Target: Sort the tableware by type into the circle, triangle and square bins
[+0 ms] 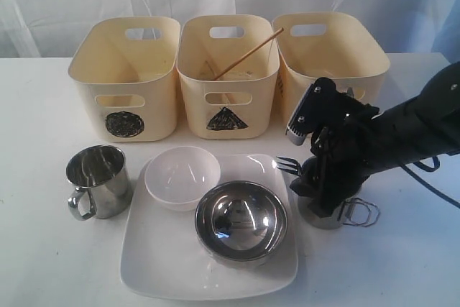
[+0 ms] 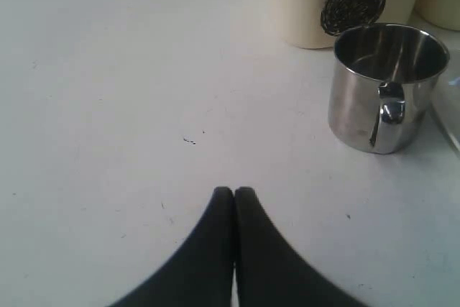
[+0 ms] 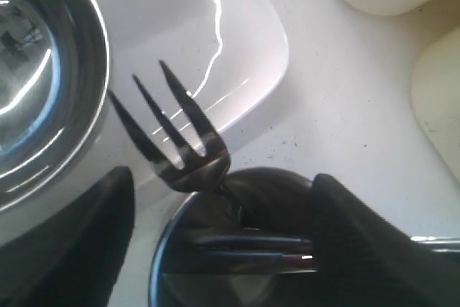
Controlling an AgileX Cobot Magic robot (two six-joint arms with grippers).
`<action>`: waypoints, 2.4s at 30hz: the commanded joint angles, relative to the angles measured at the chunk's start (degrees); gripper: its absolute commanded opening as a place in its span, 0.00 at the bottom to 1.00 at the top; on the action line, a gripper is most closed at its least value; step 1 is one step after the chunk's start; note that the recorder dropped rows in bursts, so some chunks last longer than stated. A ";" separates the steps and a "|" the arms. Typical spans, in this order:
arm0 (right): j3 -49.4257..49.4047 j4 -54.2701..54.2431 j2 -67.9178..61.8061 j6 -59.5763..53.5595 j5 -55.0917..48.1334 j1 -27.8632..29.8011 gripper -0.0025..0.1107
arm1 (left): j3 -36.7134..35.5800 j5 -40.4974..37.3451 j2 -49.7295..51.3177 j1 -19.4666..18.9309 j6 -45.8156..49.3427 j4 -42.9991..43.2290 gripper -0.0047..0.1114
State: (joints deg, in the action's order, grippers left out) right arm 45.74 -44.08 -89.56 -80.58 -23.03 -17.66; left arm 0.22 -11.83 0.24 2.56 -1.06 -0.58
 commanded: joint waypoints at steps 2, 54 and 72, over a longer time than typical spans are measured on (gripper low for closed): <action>-0.14 -5.59 -1.48 -5.37 0.56 -0.07 0.59 | -0.22 0.21 -0.24 -0.12 -0.20 -0.21 0.04; -0.14 -10.33 7.51 -2.67 2.64 -0.07 0.02 | -0.22 0.21 -0.24 -0.12 -0.20 -0.21 0.04; -0.14 -14.27 17.46 4.61 9.96 -0.07 0.02 | -0.22 0.21 -0.24 -0.12 -0.20 -0.21 0.04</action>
State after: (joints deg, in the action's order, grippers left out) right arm 45.74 -56.14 -73.09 -76.46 -13.77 -17.66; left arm 0.22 -11.83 0.24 2.56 -1.06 -0.58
